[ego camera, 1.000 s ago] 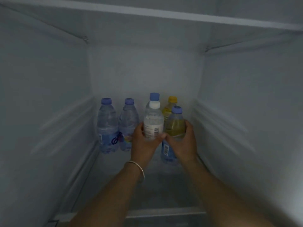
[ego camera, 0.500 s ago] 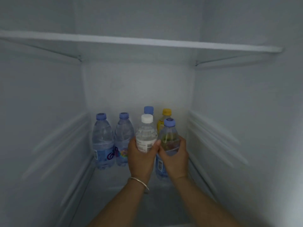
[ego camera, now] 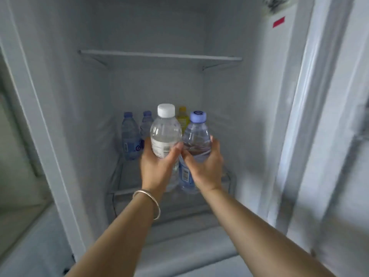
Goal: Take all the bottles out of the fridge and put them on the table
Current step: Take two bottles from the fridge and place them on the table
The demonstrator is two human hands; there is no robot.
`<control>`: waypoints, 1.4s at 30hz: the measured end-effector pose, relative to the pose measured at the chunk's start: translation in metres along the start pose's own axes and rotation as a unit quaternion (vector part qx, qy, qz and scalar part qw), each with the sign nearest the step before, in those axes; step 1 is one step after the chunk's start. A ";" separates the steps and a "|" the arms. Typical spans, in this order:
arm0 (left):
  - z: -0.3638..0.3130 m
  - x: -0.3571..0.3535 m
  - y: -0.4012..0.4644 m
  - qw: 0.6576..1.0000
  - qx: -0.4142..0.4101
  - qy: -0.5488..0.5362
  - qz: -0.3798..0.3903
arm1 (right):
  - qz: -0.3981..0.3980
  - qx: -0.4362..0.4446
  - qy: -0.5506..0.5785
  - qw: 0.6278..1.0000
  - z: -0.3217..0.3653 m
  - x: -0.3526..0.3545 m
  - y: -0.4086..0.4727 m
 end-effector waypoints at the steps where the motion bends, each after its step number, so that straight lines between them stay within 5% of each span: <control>1: -0.005 0.004 -0.022 1.000 0.008 0.003 0.015 | -0.005 -0.007 -0.017 1.000 0.013 0.015 -0.017; 10: -0.040 -0.010 -0.212 0.981 0.099 -0.068 0.150 | 0.016 -0.068 -0.105 0.992 0.116 0.173 -0.145; 21: -0.110 -0.149 -0.426 0.920 0.152 -0.115 0.341 | -0.109 -0.079 -0.219 0.966 0.206 0.427 -0.219; 32: -0.114 -0.316 -0.650 0.897 0.232 -0.098 0.364 | -0.156 -0.182 -0.324 0.915 0.233 0.697 -0.291; 42: -0.065 -0.477 -0.684 0.894 0.265 -0.075 0.353 | -0.164 -0.234 -0.358 0.889 0.150 0.837 -0.249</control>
Point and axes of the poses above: each hand's wrist, its own y-axis towards the middle knuckle, its own x-axis out of the back of the hand, z = x × y, the point moved 5 cm from there along y, towards the middle knuckle, and after that the axes turned 9 degrees about x, right-handed, at the moved point
